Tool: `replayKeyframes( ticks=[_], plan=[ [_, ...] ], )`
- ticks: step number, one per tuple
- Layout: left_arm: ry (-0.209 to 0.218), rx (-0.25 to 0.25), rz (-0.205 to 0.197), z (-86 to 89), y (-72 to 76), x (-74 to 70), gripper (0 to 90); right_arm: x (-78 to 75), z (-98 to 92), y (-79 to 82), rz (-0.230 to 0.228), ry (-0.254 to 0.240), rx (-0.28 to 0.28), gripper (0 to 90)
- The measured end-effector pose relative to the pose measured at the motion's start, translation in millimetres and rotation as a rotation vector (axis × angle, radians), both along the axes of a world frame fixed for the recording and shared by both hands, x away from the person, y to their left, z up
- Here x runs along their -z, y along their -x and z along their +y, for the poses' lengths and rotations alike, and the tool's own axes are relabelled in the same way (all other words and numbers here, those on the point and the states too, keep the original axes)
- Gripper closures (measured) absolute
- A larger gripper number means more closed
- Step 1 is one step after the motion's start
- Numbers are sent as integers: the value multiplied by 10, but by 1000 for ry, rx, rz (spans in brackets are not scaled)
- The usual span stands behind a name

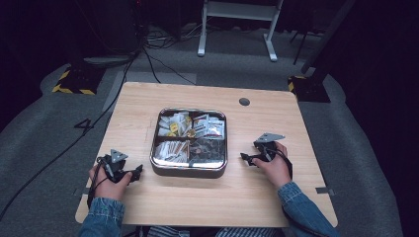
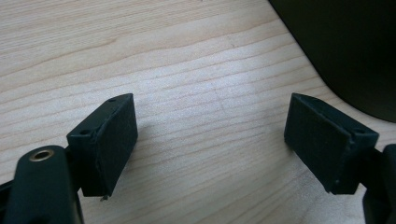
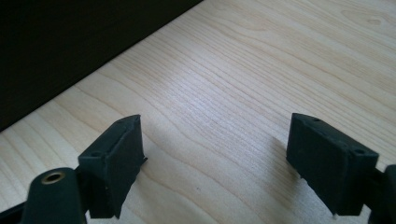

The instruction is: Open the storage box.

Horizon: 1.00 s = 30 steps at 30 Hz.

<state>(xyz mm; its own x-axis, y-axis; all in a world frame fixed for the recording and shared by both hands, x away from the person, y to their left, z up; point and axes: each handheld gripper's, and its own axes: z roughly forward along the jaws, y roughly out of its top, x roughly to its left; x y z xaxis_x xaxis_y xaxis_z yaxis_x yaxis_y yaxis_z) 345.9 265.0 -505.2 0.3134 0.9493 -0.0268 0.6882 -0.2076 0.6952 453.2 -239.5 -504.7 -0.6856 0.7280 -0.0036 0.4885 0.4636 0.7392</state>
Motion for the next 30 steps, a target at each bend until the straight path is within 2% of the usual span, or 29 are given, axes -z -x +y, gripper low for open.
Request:
replayKeyframes(
  ticks=[5,7,10,17,20,25,30],
  plan=[
    [-1,1,0,0,0,0,178,-4,18,5,6,-4,25,201],
    [-1,1,0,0,0,0,178,-40,31,21,29,20,41,233],
    [0,1,0,-1,0,0,178,-44,28,23,32,21,35,238],
    [0,5,0,-3,0,0,178,-73,-10,18,58,-25,18,301],
    [1,6,-2,-6,-1,1,178,-130,-10,33,40,-32,8,322],
    [0,6,-2,-5,-2,0,178,-264,-11,73,21,-72,0,340],
    [-1,12,-2,-6,-3,1,178,-344,-8,90,-15,-114,-16,297]
  ],
)
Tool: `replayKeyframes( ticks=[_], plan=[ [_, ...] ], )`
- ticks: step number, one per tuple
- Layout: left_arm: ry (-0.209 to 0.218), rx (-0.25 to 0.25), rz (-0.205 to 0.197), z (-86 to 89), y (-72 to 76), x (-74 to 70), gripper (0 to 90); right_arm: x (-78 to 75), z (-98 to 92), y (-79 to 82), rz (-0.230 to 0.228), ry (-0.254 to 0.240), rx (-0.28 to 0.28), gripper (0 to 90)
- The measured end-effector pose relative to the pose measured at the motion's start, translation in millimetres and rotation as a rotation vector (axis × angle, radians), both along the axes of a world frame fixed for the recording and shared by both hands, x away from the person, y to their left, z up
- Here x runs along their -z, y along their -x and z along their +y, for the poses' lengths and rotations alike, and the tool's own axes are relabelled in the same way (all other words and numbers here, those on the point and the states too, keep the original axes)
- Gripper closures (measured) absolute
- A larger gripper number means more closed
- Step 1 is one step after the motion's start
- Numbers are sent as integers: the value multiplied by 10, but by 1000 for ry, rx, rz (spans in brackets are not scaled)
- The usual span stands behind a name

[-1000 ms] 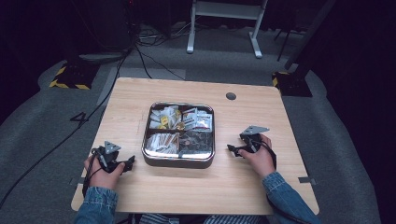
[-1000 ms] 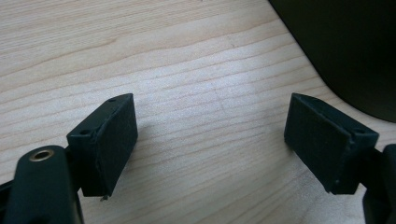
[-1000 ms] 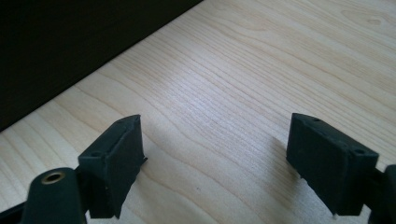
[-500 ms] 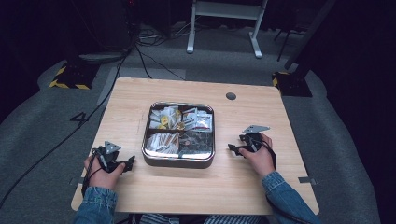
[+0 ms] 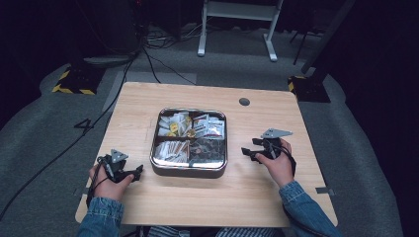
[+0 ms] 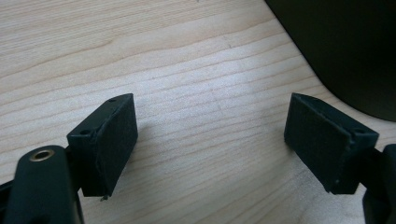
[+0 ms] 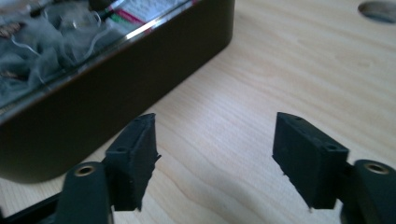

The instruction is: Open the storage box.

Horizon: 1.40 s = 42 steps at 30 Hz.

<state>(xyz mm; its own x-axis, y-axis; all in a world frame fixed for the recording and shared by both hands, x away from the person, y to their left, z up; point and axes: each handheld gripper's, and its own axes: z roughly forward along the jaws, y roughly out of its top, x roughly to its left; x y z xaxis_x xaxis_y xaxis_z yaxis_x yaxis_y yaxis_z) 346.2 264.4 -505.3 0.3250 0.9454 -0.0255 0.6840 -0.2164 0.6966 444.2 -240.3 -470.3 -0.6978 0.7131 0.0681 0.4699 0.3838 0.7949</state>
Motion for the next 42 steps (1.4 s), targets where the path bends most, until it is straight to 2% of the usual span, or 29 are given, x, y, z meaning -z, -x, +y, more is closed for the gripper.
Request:
replayKeyframes(
  ticks=[3,7,15,17,18,19,22,23,29,31,33,37,42],
  plan=[
    [1,2,-1,-2,1,0,178,-49,-4,3,-49,-21,-12,274],
    [1,2,0,-4,1,1,178,-93,-14,11,-72,-37,-17,274],
    [1,5,0,-4,0,1,178,-193,22,32,-60,-69,-30,295],
    [1,5,0,-4,1,0,178,-256,53,40,-31,-98,-45,298],
    [1,5,0,-4,1,0,178,-256,53,40,-31,-98,-45,298],
    [1,6,0,-5,1,1,178,-301,74,48,-21,-127,-51,296],
    [2,6,0,-5,1,1,178,-325,98,54,-26,-143,-53,283],
    [2,7,0,-5,0,1,178,-339,136,56,-21,-172,-65,282],
    [1,9,0,-5,-2,0,178,-373,204,60,-26,-173,-78,283],
    [1,11,1,-5,-4,0,178,-416,265,60,-40,-125,-101,294],
    [1,11,1,-6,-4,0,178,-439,302,54,-45,-107,-109,298],
    [1,11,0,-6,-4,0,178,-482,429,16,-36,-108,-140,296],
    [1,12,0,-6,-4,0,178,-538,566,-49,-33,-87,-145,234]
  ],
)
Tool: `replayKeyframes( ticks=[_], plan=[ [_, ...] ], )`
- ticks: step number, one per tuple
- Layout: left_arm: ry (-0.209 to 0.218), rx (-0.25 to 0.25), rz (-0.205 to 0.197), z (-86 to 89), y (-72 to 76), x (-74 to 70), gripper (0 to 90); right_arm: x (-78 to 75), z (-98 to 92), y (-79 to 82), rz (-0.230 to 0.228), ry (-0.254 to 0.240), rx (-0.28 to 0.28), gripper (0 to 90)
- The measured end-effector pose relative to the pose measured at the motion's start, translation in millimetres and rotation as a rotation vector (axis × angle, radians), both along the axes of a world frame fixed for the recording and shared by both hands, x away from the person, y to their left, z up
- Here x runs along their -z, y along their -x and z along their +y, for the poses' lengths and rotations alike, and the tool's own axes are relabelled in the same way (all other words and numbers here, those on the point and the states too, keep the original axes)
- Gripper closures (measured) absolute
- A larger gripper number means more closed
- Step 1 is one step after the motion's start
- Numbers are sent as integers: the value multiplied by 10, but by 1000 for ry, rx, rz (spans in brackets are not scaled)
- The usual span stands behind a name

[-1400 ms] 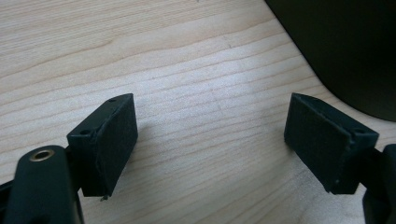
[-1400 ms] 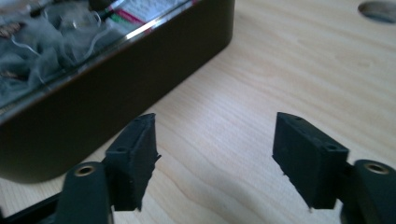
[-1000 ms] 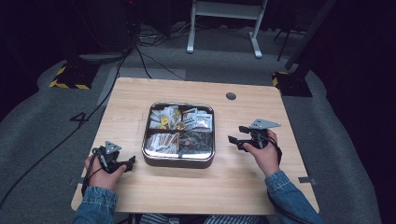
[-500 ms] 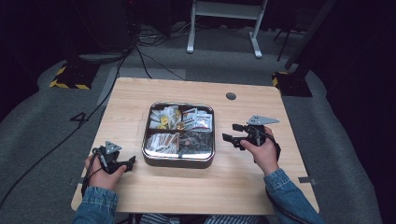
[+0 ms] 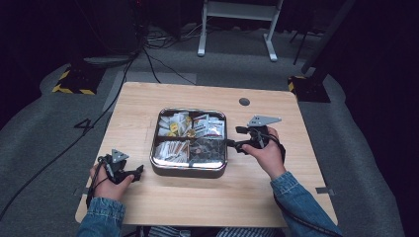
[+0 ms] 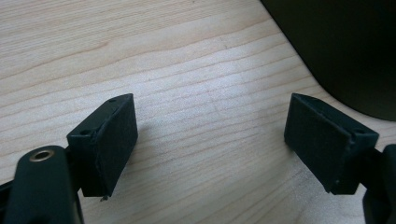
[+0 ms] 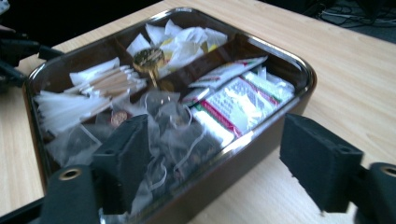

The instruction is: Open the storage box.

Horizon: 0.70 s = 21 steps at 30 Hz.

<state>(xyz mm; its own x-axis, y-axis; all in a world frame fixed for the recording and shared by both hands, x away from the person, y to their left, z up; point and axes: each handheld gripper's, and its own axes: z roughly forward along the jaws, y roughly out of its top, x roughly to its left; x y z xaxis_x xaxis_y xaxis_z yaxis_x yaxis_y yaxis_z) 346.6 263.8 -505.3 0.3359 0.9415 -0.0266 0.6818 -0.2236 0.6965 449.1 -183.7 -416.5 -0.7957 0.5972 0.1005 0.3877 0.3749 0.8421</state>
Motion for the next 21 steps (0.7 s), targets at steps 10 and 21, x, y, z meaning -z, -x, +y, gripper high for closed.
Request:
replayKeyframes(
  ticks=[10,21],
  plan=[
    [2,3,0,-15,-16,1,178,-83,273,-97,9,57,-63,264],
    [1,9,1,-18,-25,0,176,-120,683,-200,23,76,-102,362]
  ],
)
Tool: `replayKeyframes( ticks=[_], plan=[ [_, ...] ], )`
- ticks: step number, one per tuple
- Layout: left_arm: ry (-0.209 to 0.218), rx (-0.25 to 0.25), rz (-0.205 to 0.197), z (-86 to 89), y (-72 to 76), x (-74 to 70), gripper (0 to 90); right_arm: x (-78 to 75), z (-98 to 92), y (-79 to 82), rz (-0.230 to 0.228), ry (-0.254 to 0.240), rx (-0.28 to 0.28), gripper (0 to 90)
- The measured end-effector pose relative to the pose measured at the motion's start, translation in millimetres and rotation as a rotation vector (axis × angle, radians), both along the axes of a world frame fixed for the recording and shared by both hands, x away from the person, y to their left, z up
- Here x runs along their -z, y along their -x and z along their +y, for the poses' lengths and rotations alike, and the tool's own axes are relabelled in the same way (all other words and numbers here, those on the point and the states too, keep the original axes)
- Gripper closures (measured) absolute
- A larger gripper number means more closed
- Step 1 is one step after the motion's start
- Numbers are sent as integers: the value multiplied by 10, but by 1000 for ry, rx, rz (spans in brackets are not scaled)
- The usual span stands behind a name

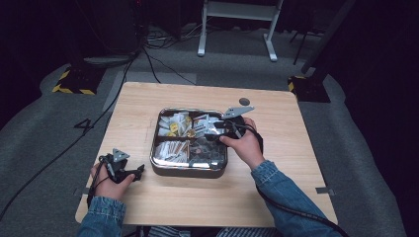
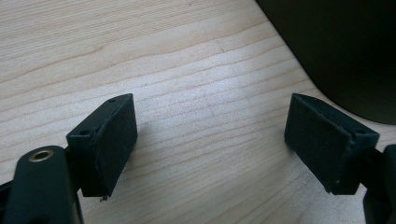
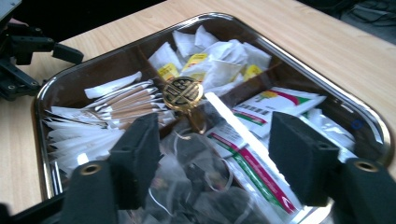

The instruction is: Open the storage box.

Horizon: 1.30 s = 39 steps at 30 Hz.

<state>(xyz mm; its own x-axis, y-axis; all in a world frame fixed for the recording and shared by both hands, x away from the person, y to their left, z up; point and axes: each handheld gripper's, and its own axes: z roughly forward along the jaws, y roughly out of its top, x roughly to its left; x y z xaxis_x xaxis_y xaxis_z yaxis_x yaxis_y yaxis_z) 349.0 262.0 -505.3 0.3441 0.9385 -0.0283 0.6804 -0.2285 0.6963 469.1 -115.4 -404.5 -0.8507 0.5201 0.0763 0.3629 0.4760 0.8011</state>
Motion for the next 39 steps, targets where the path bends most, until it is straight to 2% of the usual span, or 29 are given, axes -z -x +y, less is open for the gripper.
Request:
replayKeyframes(
  ticks=[2,10,18,23,31,32,35,39],
  plan=[
    [-2,1,-1,0,-1,0,176,0,22,-5,4,1,-3,370],
    [-2,2,1,-18,-24,0,171,86,317,-59,31,-3,-44,413],
    [0,1,0,-27,-35,1,170,222,579,-90,37,39,-49,455],
    [0,6,1,-27,-42,0,170,272,642,-122,36,61,-31,502],
    [0,5,1,-28,-41,0,170,377,692,-175,31,65,-6,518],
    [-1,5,1,-28,-41,0,170,378,709,-161,10,79,-8,540],
    [-1,4,1,-29,-41,0,170,381,720,-155,-4,89,-18,582],
    [-1,5,1,-28,-41,1,170,383,724,-142,-22,97,-29,587]
  ],
)
